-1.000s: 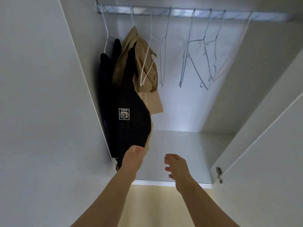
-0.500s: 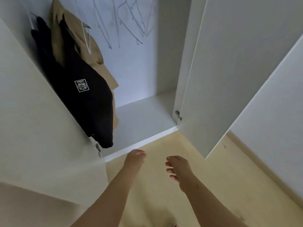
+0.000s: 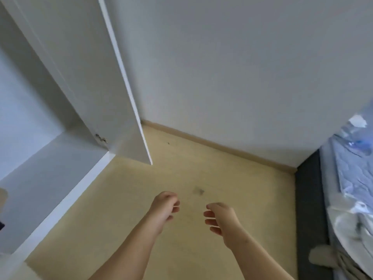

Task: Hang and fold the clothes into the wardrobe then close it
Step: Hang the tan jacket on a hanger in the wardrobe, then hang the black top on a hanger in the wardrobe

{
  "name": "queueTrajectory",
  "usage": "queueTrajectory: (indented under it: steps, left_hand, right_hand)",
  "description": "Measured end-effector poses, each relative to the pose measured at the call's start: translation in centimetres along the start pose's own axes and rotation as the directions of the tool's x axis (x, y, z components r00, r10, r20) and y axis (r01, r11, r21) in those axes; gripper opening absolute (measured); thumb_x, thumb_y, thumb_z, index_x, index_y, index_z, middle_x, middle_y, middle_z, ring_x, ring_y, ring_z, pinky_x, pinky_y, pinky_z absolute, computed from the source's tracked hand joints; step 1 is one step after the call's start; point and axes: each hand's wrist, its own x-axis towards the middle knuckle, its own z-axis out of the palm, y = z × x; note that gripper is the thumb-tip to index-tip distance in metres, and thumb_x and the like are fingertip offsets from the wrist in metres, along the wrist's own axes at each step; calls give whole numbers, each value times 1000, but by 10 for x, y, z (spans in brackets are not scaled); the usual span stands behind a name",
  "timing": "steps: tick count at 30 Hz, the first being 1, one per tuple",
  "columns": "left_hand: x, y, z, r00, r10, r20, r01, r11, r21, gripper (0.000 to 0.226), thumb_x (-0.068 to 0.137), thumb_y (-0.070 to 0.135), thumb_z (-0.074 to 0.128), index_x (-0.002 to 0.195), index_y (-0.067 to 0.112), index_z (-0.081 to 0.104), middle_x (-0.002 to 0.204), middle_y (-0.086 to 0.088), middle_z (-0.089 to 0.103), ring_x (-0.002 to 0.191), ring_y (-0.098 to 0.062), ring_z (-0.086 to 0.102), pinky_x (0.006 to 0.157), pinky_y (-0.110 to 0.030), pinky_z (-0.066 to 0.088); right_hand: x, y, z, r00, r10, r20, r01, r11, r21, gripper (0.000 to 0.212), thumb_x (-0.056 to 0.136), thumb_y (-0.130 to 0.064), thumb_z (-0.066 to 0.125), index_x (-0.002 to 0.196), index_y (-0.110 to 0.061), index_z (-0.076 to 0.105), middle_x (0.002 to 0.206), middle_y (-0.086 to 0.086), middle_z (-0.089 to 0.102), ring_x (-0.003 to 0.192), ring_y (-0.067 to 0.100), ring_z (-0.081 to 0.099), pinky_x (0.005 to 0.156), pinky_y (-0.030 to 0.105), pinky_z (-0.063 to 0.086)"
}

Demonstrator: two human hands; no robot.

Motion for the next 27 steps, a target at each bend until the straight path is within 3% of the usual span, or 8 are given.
queueTrajectory:
  steps: [6,11,15,18,22,27]
  left_hand:
    - [-30,7,167,972,9,236,-50,985,165,14,92,16,50,80,20,54,76,4,57,65,-9,55,59,-21,35]
    - [-39,20,279,921,-8,390,-115,950,290,16,93,11,47,81,19,53,70,2,54,58,-10,50,52,-20,29]
    - [-43,33,360,876,-42,481,-172,903,393,15,93,12,46,83,20,54,73,2,55,60,-10,50,53,-20,31]
    - [-43,45,418,840,-61,540,-221,870,441,14,93,13,46,83,20,54,75,2,56,63,-11,51,54,-21,33]
    - [-42,68,490,806,-69,588,-291,819,495,16,93,13,45,82,20,54,75,2,56,63,-11,51,55,-22,34]
    - [-51,71,571,751,-142,645,-378,708,596,14,93,14,45,82,20,53,75,2,56,63,-10,52,55,-22,34]
  right_hand:
    - [-15,49,-173,971,75,-229,-33,983,180,12,90,-15,51,81,-16,59,73,1,62,58,15,54,56,22,39]
    - [-22,78,-275,913,165,-373,-26,936,352,11,91,-14,51,82,-15,58,74,3,61,59,16,53,58,23,37]
    - [-18,92,-337,886,234,-401,-6,870,494,11,91,-10,48,86,-11,58,66,3,55,54,16,47,55,25,34]
    - [-7,94,-380,852,292,-436,9,823,568,11,91,-9,49,86,-10,58,72,6,57,57,17,50,57,24,36]
    - [9,92,-434,827,371,-422,34,716,697,14,91,-7,48,79,-10,55,65,6,53,47,16,42,53,20,26]
    - [11,110,-490,763,483,-428,100,566,818,12,91,-7,50,81,-9,54,54,4,56,43,15,43,46,19,27]
